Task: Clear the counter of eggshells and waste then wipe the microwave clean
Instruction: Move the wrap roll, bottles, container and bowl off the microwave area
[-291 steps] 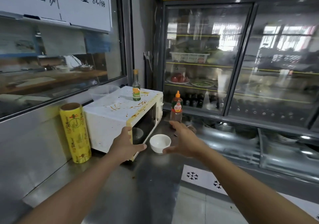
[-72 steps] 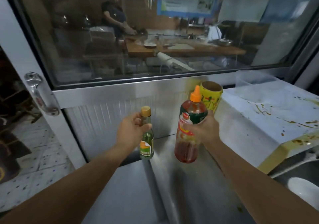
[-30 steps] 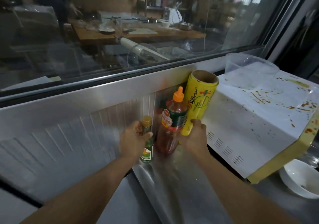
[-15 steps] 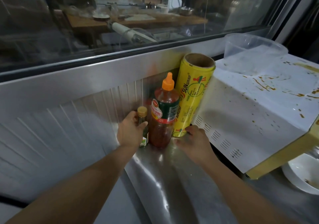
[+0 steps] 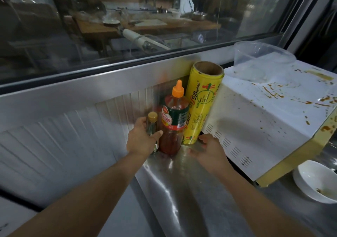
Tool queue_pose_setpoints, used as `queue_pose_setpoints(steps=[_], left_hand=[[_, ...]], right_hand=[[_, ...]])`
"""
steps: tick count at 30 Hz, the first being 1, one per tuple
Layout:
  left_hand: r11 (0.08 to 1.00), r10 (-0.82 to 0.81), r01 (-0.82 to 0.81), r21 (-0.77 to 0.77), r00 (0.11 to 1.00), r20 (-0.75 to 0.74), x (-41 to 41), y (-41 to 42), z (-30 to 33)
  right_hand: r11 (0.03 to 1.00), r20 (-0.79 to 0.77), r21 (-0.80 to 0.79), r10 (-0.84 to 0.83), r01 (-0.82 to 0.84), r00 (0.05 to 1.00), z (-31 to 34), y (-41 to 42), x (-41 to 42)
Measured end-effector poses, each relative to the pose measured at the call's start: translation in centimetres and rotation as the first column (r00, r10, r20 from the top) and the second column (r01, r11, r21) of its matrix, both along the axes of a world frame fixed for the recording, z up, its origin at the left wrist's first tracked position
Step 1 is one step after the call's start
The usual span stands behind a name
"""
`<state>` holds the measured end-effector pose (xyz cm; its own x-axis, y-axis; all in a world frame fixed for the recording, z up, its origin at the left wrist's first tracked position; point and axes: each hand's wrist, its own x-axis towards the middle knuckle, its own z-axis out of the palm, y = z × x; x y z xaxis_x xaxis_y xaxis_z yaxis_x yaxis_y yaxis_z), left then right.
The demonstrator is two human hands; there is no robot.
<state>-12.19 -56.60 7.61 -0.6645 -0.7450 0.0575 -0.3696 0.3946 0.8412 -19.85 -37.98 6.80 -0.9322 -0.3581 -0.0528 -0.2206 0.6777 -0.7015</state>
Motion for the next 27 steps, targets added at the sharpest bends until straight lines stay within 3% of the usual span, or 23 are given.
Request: queue_pose_setpoints(steps=[11,18,27], left_hand=[[0.989,-0.123,0.126,0.078,0.992,-0.039,5.3,3.0,4.3],[0.953,-0.264,0.275,0.126,0.96,-0.094,6.2,7.0,7.1],[0.905,-0.397,0.405,0.13,0.914,-0.083,5.4,14.0,10.2]], right_hand=[[1.0,-0.053,-0.005,-0.02,0.02,0.998,6.0,4.0,5.1],[0.992,-0.013,-0.04,-0.117,0.116,0.993,8.5,8.6,8.8],[0.964,-0.07,-0.046,-0.264,0.261,0.962,10.7,15.5,10.4]])
